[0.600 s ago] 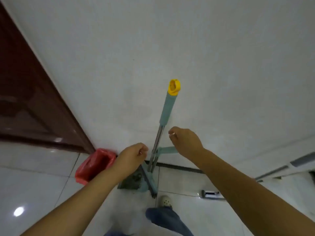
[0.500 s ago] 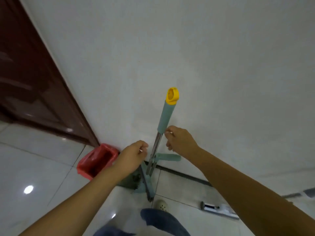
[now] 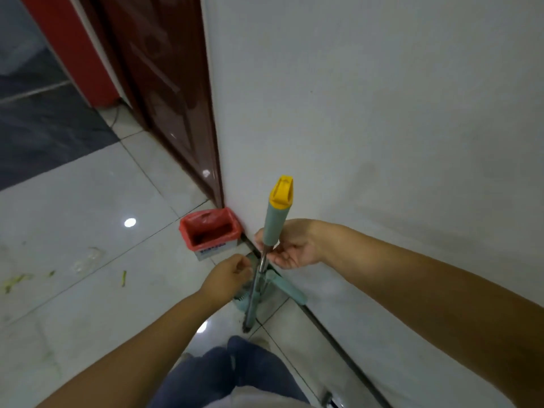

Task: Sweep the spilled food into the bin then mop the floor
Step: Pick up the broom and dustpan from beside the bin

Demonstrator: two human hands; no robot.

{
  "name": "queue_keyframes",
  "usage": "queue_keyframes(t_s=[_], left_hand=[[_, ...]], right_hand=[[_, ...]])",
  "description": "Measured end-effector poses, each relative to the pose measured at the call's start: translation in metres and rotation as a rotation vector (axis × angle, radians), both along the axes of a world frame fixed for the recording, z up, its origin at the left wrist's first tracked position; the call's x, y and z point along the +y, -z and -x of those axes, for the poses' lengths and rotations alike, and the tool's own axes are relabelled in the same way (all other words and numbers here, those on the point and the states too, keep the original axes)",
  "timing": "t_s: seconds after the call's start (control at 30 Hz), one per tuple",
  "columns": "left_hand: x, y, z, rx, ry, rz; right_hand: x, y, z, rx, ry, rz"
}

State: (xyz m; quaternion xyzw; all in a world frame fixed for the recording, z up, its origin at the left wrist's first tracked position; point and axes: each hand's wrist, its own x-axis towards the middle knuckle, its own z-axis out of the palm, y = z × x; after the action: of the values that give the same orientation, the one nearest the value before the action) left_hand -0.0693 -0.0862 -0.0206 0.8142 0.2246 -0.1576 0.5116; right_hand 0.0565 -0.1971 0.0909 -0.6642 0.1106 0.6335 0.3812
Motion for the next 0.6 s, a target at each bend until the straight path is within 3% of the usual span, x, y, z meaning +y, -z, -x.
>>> queue_keyframes(t_s=[0.17,0.4,0.6], left_hand=[[0.023,-0.002,0.054,0.035,-0.134,-0.017],[0.073,-0.002,0.129,0.054,-0.359,0.019],[0.117,0.001,0.19,0.082,-0.489,0.025]], right_hand=[[0.027,-0.006,0.029,0.109,0.0,-0.026],[0.076,-0.017,0.079,0.104,-0.232,0.056],[0.153,-0.029,0.111,0.209,-0.249,0.074]])
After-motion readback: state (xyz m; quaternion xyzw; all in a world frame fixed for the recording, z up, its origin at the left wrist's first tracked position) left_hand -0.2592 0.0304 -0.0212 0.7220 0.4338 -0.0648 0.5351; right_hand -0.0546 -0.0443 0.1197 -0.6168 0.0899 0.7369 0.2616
